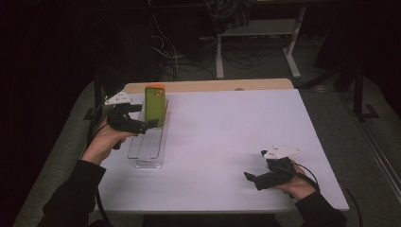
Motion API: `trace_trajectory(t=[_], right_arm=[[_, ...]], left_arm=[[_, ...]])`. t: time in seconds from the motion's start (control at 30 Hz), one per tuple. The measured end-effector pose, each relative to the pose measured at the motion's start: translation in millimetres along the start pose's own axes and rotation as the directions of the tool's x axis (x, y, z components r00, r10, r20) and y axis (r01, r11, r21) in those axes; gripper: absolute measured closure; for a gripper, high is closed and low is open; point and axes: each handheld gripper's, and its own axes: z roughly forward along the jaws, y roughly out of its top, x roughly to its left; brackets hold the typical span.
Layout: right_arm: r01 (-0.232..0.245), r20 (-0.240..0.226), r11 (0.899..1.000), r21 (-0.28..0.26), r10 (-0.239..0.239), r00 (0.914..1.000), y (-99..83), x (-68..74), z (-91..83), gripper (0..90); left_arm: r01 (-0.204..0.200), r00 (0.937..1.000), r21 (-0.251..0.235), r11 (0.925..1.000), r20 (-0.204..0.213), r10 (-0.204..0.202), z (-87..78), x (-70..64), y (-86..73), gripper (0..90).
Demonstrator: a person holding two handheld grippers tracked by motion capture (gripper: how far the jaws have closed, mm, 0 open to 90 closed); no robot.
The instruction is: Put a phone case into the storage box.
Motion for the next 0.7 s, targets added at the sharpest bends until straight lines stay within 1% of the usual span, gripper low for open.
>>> trace_trajectory(t=[0.07, 0.13, 0.2, 0.23, 0.3, 0.33, 0.37, 0.43, 0.5, 0.57, 0.6, 0.67, 0.7], right_arm=[[0.002, 0.0, 1.0, -0.001, -0.002, 1.0, 0.2, -0.2, -0.3, 0.0], [0.006, 0.001, 1.0, 0.0, -0.006, 1.0, 0.6, -0.7, -0.6, 0.0], [0.001, -0.003, 1.0, 0.0, -0.001, 1.0, 1.0, -0.6, -1.1, 0.0], [0.0, -0.004, 1.0, -0.001, 0.0, 1.0, 1.2, -0.8, -1.5, 0.0], [-0.004, -0.004, 1.0, -0.003, 0.004, 1.0, 1.6, -1.6, -2.2, 0.0], [-0.003, -0.003, 1.0, -0.003, 0.003, 1.0, 1.7, -2.0, -2.7, 0.0], [0.003, -0.002, 1.0, -0.006, -0.003, 1.0, 1.9, -2.6, -3.2, 0.0], [-0.006, -0.006, 1.0, -0.007, 0.006, 1.0, 2.6, -2.4, -4.0, 0.0], [0.002, -0.009, 1.0, -0.007, -0.002, 1.0, 3.3, -2.7, -4.0, 0.0], [0.0, -0.012, 1.0, -0.004, 0.0, 0.9999, 4.4, -1.8, -4.1, 0.0], [0.01, -0.012, 1.0, -0.007, -0.01, 0.9999, 4.8, -2.1, -4.3, 0.0], [0.004, -0.014, 1.0, -0.008, -0.004, 0.9999, 5.8, -1.7, -4.7, 0.0], [0.003, -0.013, 1.0, -0.012, -0.004, 0.9999, 6.3, -1.7, -4.8, 0.0]], left_arm=[[0.004, 0.9999, -0.005, 1.0, 0.012, -0.004, -0.9, -4.3, -3.5, 1.4], [-0.009, 0.9997, -0.001, 1.0, 0.022, 0.009, -1.4, -8.9, -8.0, 1.3], [-0.015, 0.9995, 0.006, 0.9999, 0.027, 0.015, -1.2, -11.7, -11.6, 1.4], [-0.011, 0.9995, 0.004, 0.9999, 0.031, 0.011, -0.9, -13.1, -13.9, 1.4], [-0.019, 0.999, 0.004, 0.9998, 0.041, 0.019, -1.3, -15.0, -18.5, 1.4], [-0.011, 0.999, -0.001, 0.9999, 0.044, 0.011, -1.3, -17.0, -21.1, 1.3], [-0.013, 0.9986, -0.003, 0.9999, 0.05, 0.013, -1.4, -18.6, -23.8, 1.3], [-0.024, 0.9982, 0.009, 0.9997, 0.055, 0.023, -1.2, -22.2, -29.7, 1.4], [-0.032, 0.9977, 0.02, 0.9993, 0.061, 0.031, -0.8, -25.1, -34.4, 1.3], [-0.039, 0.9969, 0.021, 0.999, 0.069, 0.038, 0.0, -27.9, -39.5, 1.4], [-0.045, 0.9965, 0.023, 0.9987, 0.072, 0.043, 0.2, -29.1, -41.8, 1.4], [-0.051, 0.9958, 0.026, 0.9984, 0.077, 0.049, 0.7, -32.4, -46.2, 1.3], [-0.062, 0.9952, 0.029, 0.9976, 0.078, 0.06, 0.8, -33.3, -47.9, 1.3]])
